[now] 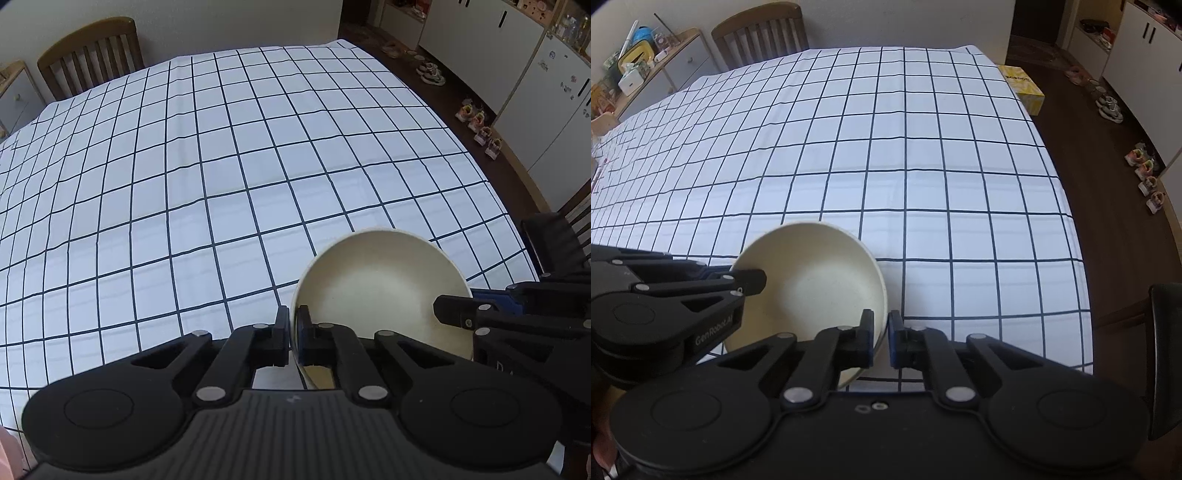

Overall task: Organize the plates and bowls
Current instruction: 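Lift the cream bowl with both tools and carry it over the steel bowls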

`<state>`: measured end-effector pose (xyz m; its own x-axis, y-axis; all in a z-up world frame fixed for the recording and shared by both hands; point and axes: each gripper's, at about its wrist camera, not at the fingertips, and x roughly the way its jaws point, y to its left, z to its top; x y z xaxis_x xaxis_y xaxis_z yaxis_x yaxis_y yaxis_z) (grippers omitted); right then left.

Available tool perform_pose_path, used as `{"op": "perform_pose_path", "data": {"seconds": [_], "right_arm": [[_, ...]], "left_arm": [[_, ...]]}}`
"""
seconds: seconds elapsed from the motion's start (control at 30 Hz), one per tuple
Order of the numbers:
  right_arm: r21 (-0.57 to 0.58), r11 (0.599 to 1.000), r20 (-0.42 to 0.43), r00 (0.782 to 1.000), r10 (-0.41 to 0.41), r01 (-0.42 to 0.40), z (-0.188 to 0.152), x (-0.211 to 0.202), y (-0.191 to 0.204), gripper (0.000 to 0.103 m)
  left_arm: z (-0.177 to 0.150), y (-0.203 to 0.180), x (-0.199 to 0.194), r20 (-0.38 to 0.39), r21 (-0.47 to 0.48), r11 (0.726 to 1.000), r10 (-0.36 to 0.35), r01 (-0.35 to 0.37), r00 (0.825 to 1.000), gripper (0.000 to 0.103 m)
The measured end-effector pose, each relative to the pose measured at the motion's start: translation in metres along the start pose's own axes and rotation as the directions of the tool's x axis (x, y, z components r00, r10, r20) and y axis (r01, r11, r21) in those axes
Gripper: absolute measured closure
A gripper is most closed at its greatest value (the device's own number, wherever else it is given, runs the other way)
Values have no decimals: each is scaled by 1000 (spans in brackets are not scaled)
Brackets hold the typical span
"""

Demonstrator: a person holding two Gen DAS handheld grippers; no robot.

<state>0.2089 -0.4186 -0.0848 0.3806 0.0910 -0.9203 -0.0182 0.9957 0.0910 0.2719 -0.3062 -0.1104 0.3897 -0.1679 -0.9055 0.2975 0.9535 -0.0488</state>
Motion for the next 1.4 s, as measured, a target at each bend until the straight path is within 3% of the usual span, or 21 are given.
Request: {"op": "perform_pose_path", "data": {"seconds": [0.6,1.03,1.4], "right_arm": [[24,1000,129,992,0,-4,-23,-81,27,95],[10,1000,164,986,4,-6,-78,-130,71,95],[8,1000,139,990,19,-20,-129,-136,99,95]], "left_arm": [[-30,11,-103,125,28,1000,-14,10,992,100],[-95,26,-165,152,65,998,-11,1,988,100],[-152,33,-175,148,100,995,-9,-6,989,100]]}}
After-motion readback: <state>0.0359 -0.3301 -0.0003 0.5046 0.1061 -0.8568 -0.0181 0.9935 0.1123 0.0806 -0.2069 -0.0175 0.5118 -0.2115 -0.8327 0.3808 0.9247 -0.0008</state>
